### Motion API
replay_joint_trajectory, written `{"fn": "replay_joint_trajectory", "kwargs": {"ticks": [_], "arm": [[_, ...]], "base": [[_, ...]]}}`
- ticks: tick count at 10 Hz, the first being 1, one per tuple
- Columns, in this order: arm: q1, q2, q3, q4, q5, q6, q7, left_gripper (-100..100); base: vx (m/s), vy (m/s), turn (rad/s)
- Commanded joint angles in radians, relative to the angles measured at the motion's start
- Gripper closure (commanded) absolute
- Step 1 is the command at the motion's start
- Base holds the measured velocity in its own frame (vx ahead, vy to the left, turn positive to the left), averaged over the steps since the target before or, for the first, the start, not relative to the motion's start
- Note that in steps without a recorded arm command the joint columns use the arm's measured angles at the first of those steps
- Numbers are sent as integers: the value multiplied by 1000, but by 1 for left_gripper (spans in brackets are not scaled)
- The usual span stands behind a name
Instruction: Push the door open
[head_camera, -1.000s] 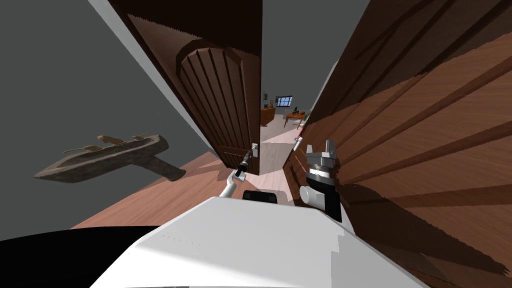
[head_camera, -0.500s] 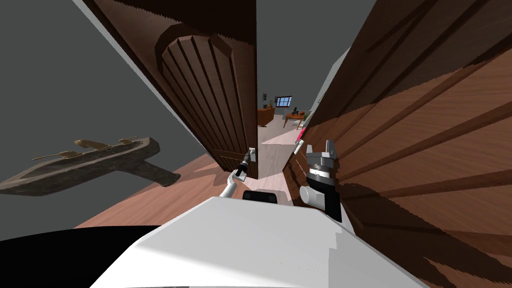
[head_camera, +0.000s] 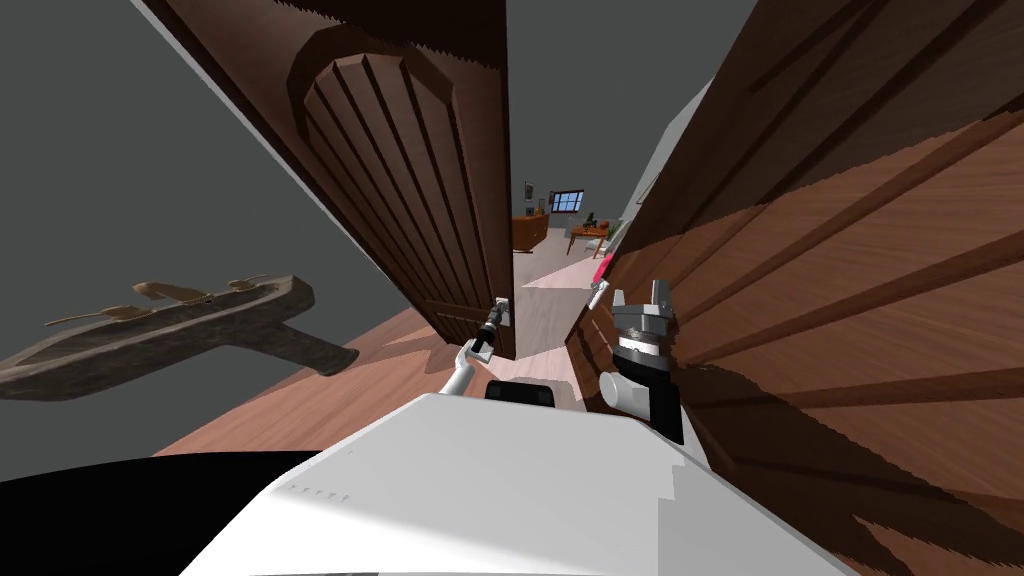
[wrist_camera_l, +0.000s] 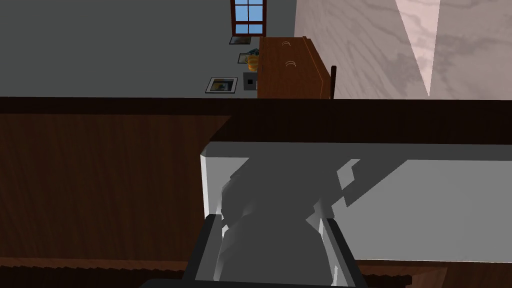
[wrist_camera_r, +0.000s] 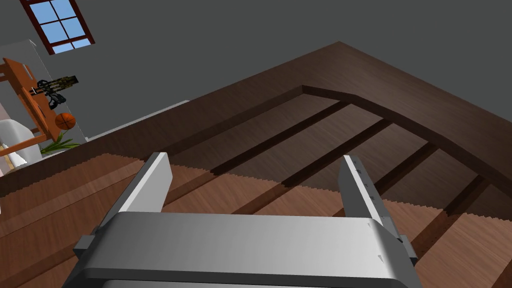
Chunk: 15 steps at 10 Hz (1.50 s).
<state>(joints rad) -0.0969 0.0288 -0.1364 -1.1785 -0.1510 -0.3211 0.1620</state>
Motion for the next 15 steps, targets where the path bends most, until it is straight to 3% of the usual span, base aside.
{"fn": "replay_joint_trajectory", "kwargs": {"ticks": [1,3,4,10,11,15], "arm": [[1,0,0,0,0,0,1,100],[1,0,0,0,0,0,1,100],[-14,12,30,22,-1,-5,-12,100],[-43,26,80,56,-1,-15,-31,100],[-43,21,71,63,1,-16,-27,-100],[-39,7,68,47,8,1,-18,-100]], "base": [[-13,4,1],[-4,0,2],[38,11,-3],[58,7,21],[-108,14,62],[-237,-48,37]]}}
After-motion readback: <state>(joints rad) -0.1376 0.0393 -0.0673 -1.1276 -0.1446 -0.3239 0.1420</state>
